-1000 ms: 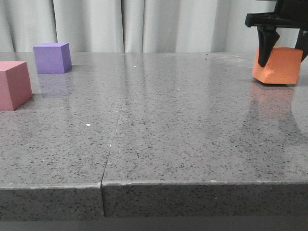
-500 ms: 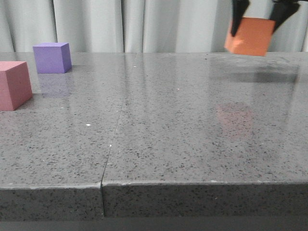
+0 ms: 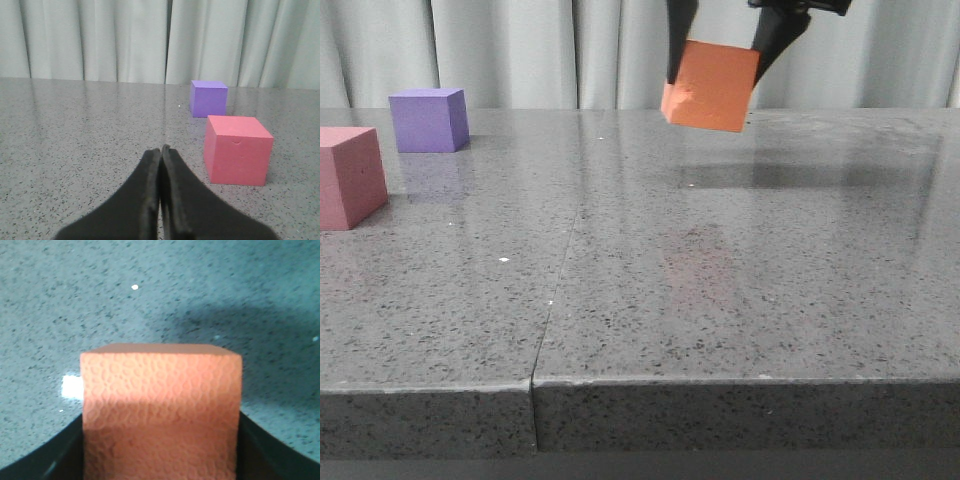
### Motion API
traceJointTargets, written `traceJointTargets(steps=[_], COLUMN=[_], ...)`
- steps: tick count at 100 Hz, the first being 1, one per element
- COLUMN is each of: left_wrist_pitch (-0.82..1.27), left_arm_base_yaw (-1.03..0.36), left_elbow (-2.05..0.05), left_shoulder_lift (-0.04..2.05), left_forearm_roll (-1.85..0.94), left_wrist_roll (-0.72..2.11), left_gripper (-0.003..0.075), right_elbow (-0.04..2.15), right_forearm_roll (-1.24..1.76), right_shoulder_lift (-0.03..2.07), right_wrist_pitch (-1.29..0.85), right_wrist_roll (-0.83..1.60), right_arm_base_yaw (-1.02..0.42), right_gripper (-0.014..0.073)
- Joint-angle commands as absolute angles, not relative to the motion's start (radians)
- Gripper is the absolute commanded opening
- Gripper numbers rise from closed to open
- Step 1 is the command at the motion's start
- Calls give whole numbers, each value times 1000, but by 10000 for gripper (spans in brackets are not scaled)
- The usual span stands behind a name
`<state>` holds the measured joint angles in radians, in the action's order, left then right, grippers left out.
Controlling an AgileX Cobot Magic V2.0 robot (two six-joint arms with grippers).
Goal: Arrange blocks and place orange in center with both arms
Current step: 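Lift the orange cube and carry it toward the table's middle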
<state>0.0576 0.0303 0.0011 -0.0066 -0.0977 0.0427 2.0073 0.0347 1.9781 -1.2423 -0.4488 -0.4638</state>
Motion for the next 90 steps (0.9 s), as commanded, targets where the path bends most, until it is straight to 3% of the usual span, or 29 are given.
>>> traceJointTargets(steps=[1,71,90], left_wrist_pitch=[-22,-22,-22], left_arm_base_yaw=[32,32,32], left_elbow=[41,41,41], left_shoulder_lift=[-35,-35,-35], left_forearm_roll=[-96,-96,-96], left_wrist_roll=[42,42,42], left_gripper=[-20,-20,-20], right_elbow=[2043,2043,2043], right_forearm_roll=[35,81,83], right_shoulder_lift=[1930,2048,2048], right_wrist_pitch=[-1290,-1268,-1265], right_wrist_roll=[-473,-472,-445], right_arm_base_yaw=[-478,-486,-486], right_gripper=[339,345,484])
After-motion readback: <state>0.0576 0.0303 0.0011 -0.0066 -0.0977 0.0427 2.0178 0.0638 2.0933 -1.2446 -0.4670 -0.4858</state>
